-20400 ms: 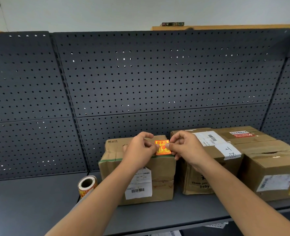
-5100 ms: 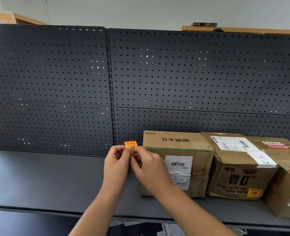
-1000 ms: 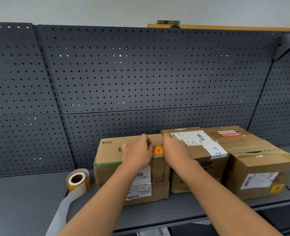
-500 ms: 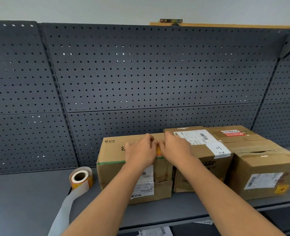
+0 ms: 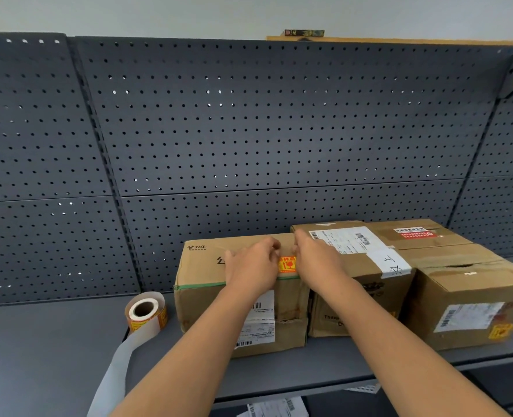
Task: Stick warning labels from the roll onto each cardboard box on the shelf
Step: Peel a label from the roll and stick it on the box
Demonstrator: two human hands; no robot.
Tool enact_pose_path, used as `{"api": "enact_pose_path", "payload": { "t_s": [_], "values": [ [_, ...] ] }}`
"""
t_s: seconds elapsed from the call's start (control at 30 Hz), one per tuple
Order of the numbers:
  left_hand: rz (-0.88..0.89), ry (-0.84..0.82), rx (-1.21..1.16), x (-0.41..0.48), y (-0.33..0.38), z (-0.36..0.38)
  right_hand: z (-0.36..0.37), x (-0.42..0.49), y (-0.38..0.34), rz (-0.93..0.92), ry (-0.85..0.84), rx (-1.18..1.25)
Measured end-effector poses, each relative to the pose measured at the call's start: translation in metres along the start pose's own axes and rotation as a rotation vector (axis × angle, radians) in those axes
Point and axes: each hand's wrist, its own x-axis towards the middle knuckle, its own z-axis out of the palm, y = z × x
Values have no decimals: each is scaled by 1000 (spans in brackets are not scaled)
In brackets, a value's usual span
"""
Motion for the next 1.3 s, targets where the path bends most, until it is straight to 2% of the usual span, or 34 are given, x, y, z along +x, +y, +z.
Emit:
{"api": "enact_pose_path", "payload": {
  "t_s": [0.17, 0.4, 0.57, 0.73, 0.9, 1.03, 1.17, 1.3],
  "values": [
    [18, -15, -21, -2, -3, -6, -4, 2, -2, -8, -40, -18],
    [104, -141, 12, -4, -9, -16, -3, -8, 8, -84, 16, 83],
    [115, -198, 2, -5, -9, -18, -4, -12, 14, -105, -19, 98],
    [118, -195, -31, -8, -13, -20, -2, -16, 10, -87, 1, 124],
    [166, -188, 35, -11, -12, -20, 3, -20, 10, -88, 16, 159],
    [167, -239, 19, -11, -11, -22, 5, -22, 9, -75, 39, 147],
    [152, -207, -18, -13, -10, -24, 1, -25, 9, -63, 56, 174],
    [93, -103, -130, -15, -13, -28, -4, -31, 8, -54, 88, 322]
  ]
}}
